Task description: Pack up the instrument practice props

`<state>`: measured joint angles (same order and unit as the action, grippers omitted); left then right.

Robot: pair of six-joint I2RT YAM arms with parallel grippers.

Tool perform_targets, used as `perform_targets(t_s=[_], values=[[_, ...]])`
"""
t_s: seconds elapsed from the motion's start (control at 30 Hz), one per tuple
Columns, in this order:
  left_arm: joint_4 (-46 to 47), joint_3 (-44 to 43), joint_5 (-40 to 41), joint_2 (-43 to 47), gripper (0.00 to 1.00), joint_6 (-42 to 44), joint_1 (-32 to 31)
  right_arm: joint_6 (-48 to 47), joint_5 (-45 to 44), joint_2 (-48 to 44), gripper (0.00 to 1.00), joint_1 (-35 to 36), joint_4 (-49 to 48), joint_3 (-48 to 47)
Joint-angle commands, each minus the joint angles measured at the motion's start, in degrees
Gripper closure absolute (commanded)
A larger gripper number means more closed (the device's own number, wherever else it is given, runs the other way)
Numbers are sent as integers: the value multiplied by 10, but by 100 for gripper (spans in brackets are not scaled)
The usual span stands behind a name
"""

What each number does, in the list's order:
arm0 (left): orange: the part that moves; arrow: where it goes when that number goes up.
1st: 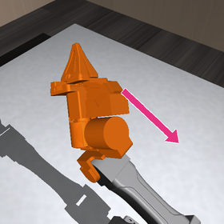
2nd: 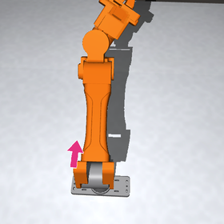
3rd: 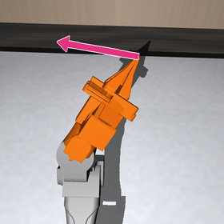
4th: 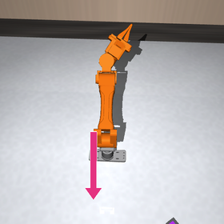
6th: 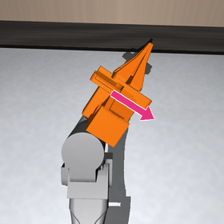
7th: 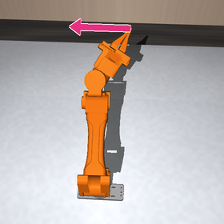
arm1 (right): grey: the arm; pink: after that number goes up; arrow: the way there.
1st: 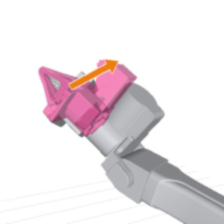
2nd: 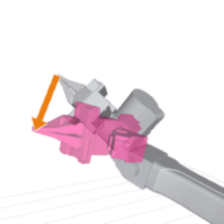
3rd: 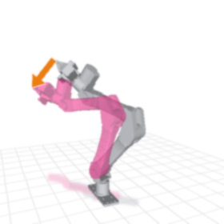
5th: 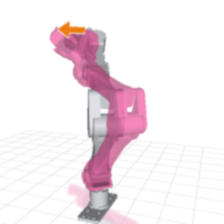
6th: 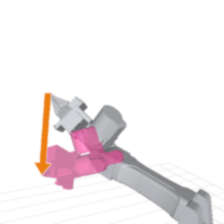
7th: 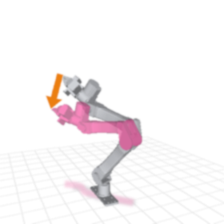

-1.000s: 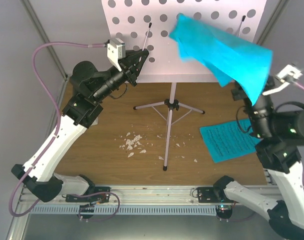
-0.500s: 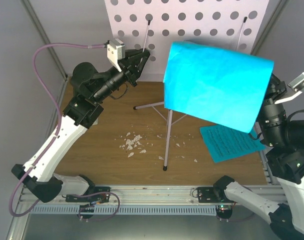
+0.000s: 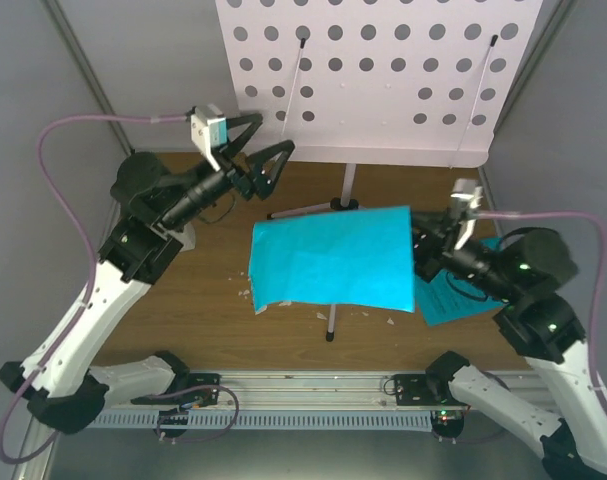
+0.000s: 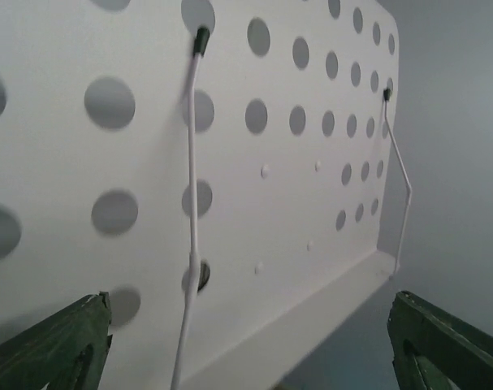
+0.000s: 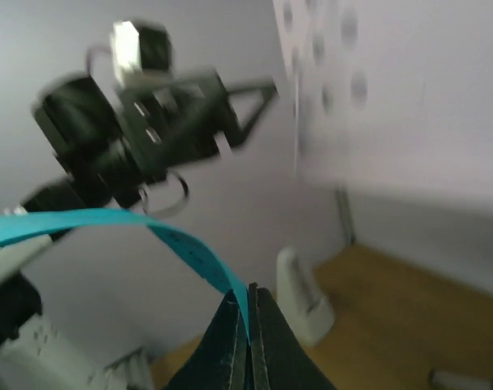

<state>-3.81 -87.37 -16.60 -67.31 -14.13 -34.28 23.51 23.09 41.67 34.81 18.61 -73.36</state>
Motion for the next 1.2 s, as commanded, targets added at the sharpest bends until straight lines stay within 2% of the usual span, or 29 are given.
perform_targets(t_s=[0.0, 0.13, 0.27, 0.37, 0.53, 0.7, 0.9, 1.07, 1.17], values=[[20, 99, 56, 89, 4, -12, 3, 53, 80, -36, 99, -4, 19, 129], [36, 212, 133, 173, 1, -23, 4, 114, 20, -74, 99, -4, 16, 259], [-26, 255, 198, 208, 1, -10, 5, 140, -82, -81, 100, -4, 88, 317], [-69, 274, 236, 219, 1, 16, 5, 142, -141, -60, 100, -7, 143, 316], [-73, 323, 291, 257, 1, 74, 7, 140, -204, -11, 99, -36, 210, 279], [-74, 345, 323, 273, 1, 121, 8, 144, -241, -2, 100, -92, 203, 267], [-70, 358, 348, 280, 1, 177, 8, 151, -226, -1, 100, -184, 154, 273], [-56, 388, 358, 292, 1, 203, 8, 154, -156, -1, 100, -283, 99, 292], [-46, 406, 357, 299, 1, 210, 8, 167, -94, 12, 100, -366, 62, 305]])
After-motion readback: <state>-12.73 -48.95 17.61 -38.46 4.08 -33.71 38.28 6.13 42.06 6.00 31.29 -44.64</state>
